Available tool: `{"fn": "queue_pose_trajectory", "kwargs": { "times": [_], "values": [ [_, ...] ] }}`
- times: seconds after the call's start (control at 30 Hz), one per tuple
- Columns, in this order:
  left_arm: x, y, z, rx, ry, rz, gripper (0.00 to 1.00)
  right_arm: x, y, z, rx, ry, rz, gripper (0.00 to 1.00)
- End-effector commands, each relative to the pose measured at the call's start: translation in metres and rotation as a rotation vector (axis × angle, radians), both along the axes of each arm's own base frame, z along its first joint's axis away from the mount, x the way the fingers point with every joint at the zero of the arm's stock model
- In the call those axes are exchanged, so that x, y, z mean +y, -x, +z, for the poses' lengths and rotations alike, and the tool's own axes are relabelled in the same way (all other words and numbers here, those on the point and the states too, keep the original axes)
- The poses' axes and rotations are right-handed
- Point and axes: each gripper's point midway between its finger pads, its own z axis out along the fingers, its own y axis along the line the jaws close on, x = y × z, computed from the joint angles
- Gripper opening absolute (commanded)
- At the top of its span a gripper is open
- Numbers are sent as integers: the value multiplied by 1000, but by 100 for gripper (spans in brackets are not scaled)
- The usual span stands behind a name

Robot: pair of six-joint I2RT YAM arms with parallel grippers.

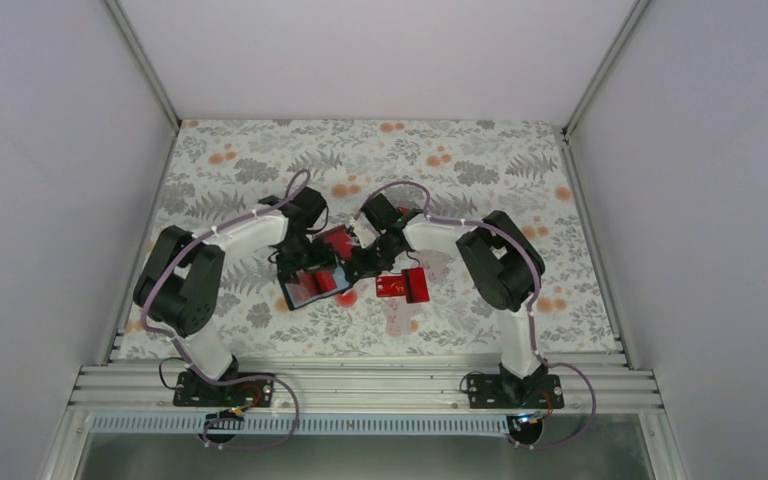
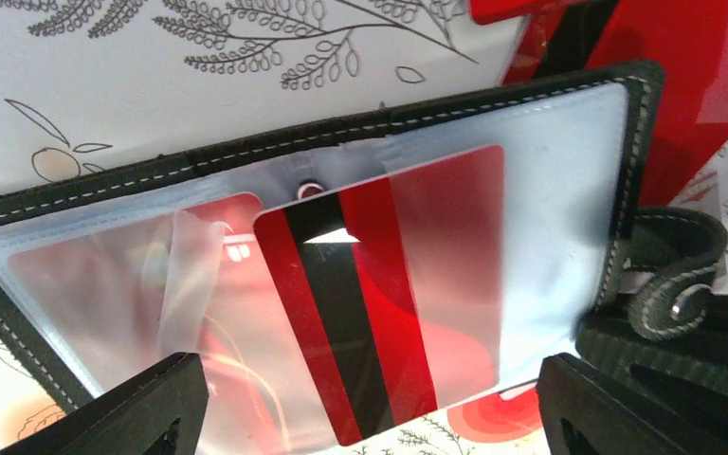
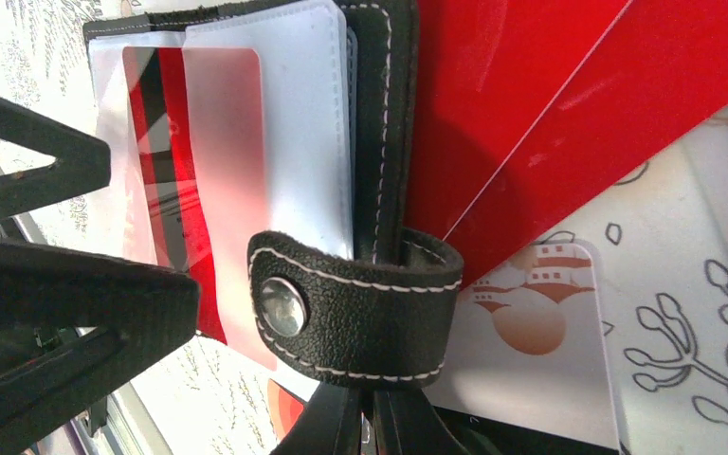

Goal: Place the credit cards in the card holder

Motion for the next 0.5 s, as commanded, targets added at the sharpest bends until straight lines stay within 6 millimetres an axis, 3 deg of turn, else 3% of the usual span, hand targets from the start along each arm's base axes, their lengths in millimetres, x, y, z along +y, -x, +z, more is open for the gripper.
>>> {"fn": "queue_pose_trajectory", "kwargs": {
  "times": [0.0,0.27,0.47],
  "values": [
    [1,-2,21,-33,-22,4,84,-36,16,-51,19,215,-19,4],
    [2,9,9,-21,-18,-6,69,-36,15,-49,15,213,-25,4],
    [-15,4,2,-52,84,-31,62,-36,15,-49,14,214,-25,4]
  ]
}}
